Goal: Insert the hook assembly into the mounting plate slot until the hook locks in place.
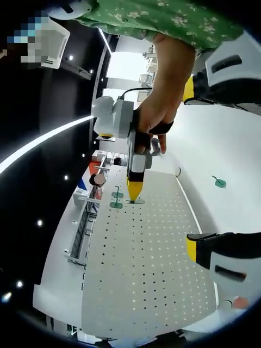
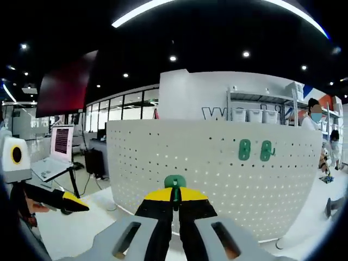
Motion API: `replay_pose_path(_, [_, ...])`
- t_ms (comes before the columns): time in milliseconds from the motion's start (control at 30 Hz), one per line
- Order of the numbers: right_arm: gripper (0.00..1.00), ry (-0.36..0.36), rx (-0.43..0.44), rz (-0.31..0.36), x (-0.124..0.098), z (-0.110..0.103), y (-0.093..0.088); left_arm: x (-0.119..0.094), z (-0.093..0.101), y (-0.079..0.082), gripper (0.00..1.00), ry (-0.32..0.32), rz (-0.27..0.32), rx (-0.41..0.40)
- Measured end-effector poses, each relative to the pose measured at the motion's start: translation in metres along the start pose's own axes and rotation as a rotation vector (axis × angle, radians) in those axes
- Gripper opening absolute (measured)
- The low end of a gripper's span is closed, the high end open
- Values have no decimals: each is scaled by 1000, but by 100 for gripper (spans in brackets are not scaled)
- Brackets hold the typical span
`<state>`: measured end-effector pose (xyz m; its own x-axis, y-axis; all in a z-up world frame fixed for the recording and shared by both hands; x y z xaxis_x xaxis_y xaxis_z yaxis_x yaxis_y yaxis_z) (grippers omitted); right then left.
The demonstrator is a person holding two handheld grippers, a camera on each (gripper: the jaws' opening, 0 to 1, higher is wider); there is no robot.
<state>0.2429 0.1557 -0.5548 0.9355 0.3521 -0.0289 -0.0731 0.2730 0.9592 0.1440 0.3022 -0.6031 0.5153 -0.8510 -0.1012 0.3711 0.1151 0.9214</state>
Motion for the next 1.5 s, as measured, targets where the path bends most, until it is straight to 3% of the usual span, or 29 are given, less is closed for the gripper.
replay_pose_path(533, [1, -188, 1, 66, 38, 57, 32, 0, -8, -5, 100, -7, -13, -14])
replay_pose_path(733, [1, -211, -21, 70, 46, 65, 36, 0, -13, -6, 100, -3, -14, -20])
replay_pose_path(1500, [1, -234, 54, 51, 77, 77, 32, 0, -25, -13, 97, -4, -29, -42])
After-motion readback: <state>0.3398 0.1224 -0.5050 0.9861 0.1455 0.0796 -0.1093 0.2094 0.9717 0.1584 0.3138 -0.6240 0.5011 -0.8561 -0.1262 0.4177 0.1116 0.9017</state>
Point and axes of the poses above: the point that each gripper's makers call its tool centre point, and the gripper's own axes: x roughly forward along the fingers, z roughly to its right, y roughly out of its top, the point moved 6 cm from there along -x, roughly backward along the fingers, and after that the axes turned 12 degrees about -x, right-handed, at the moved point
